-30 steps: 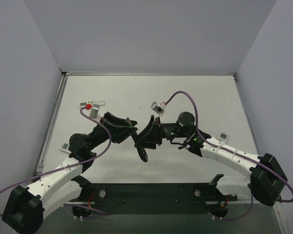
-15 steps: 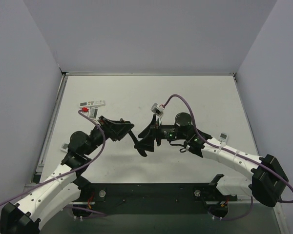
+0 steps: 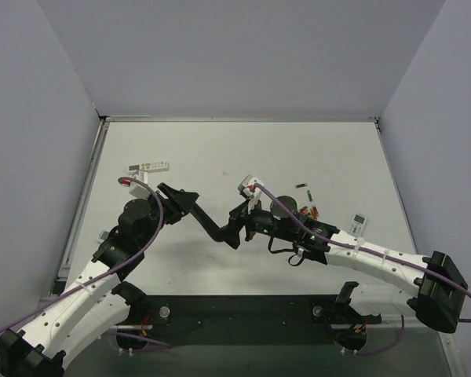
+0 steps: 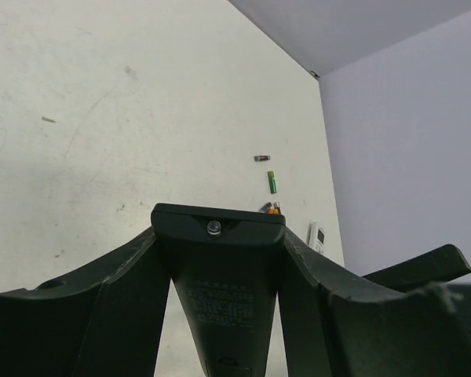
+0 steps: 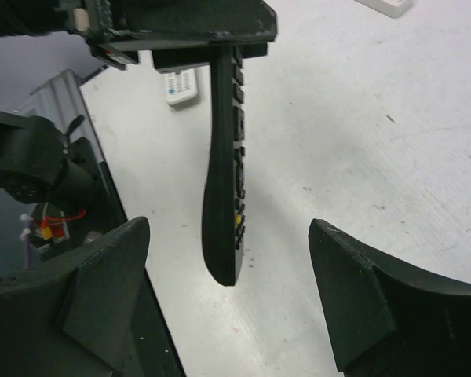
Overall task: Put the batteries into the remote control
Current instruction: Adjust the remote control.
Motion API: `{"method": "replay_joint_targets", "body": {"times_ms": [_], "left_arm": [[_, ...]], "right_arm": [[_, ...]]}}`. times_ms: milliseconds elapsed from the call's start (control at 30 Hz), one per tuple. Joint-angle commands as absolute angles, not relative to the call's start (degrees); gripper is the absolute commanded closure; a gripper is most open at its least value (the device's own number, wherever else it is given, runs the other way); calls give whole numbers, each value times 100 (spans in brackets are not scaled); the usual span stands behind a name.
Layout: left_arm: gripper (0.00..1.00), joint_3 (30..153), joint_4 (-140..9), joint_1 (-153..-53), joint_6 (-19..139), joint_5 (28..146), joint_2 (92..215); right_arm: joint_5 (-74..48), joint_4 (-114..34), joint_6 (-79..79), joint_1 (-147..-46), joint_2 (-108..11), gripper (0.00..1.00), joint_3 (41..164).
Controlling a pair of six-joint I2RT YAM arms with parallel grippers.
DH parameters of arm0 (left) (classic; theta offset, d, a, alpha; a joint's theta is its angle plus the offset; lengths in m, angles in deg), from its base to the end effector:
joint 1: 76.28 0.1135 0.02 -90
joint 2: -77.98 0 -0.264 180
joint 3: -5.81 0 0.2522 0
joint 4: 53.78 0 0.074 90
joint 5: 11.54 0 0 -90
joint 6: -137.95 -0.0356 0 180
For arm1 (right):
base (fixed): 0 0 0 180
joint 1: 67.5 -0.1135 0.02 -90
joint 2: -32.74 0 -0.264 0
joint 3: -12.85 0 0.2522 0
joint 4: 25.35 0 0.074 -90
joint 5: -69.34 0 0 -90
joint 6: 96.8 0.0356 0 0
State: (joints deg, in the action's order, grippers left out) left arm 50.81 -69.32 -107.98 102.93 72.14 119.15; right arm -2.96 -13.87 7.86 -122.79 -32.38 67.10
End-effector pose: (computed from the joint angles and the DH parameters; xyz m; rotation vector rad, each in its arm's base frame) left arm 0.1552 -0.0913 0.2819 -0.4627 1.8270 -0.9762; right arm 0.1417 0.2236 0.3066 -0.8267 1.4756 1.1812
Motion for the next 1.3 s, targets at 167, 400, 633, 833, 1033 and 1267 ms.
{"method": "replay_joint_targets", "body": {"times_ms": [167,400,633,833,1033,1267], "left_arm": [[100,5490,-7475,-10765,10938,6238,11885],[100,5508,-7493,-10757,11035,6185,11885],[100,5455,-7554,-10757,11009,6290,11806],[66,5184,-7038,-10748,10668,6773,11552],[18,4876,-6394,-10722,9937,7257,10858],[12,4103,-5358,-10704,9831,7985,9953]], "right_arm": [[-1230,-1134,410,-12700,-4161,25,7037],[-1117,-993,436,-12797,-4636,32,7248],[-914,-817,550,-12788,-4566,74,7170],[-818,-747,769,-12762,-4294,100,7038],[-108,-396,1437,-12297,-3810,100,6695],[1684,728,2790,-11444,-3599,100,6387]]}}
